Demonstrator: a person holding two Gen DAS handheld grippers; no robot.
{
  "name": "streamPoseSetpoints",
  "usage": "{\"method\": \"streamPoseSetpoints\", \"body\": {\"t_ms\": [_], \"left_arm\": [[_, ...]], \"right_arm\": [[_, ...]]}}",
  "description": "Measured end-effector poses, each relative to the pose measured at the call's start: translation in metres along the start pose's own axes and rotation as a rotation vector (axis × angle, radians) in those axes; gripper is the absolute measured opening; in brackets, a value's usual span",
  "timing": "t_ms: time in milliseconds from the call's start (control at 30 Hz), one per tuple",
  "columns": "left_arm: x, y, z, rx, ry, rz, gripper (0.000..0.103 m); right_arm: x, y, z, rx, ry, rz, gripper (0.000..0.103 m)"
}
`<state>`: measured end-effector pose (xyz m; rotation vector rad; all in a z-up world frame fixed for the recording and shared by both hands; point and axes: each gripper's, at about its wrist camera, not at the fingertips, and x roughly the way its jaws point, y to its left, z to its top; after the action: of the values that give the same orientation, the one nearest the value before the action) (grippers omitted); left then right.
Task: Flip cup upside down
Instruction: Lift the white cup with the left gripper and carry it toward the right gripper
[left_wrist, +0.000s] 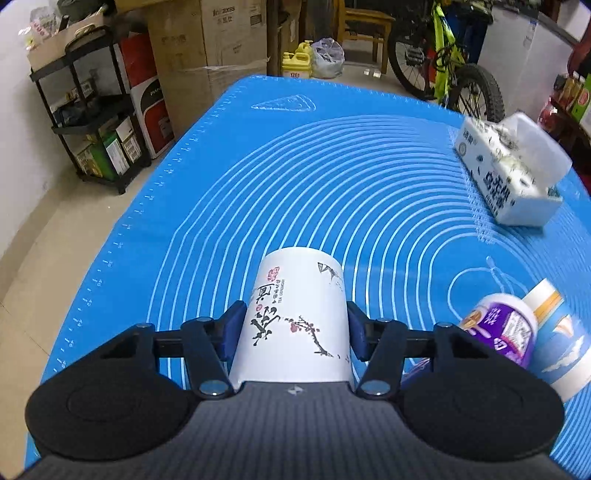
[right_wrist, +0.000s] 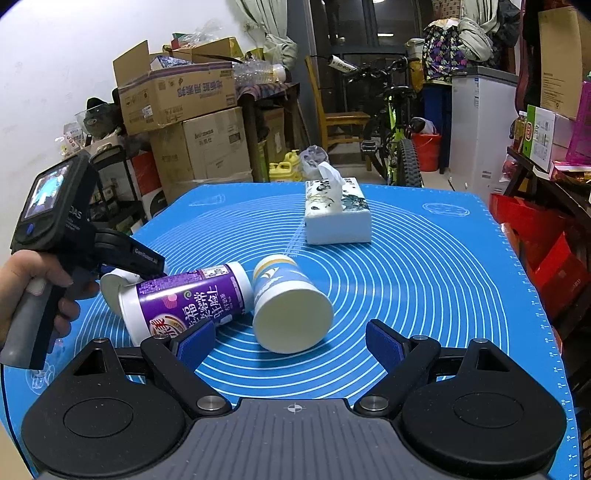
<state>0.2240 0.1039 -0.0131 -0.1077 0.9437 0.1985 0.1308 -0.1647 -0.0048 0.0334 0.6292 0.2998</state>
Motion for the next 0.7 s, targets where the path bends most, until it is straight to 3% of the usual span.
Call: {"method": "streamPoseSetpoints", "body": {"t_ms": [367,567,700], "left_arm": [[-0.061,-0.009,0.004,0.046,-0.141,-0.035,0.058],[-0.104,-0.024,-0.019,0.097,-0.204,-0.085,0.058],[-0.120,-0.040,-0.043,0.140,-0.200,-0.133,0.058]], "right_arm": [[-0.016,0.000,0.002,-0.003,-0.016,-0.006,0.090],[-0.034,0.000,-0.002,-0.010,-0.026,-0.016,0.090],[-0.046,-0.006,-0.009,-0.004,-0.018,-0.033,0.090]]}}
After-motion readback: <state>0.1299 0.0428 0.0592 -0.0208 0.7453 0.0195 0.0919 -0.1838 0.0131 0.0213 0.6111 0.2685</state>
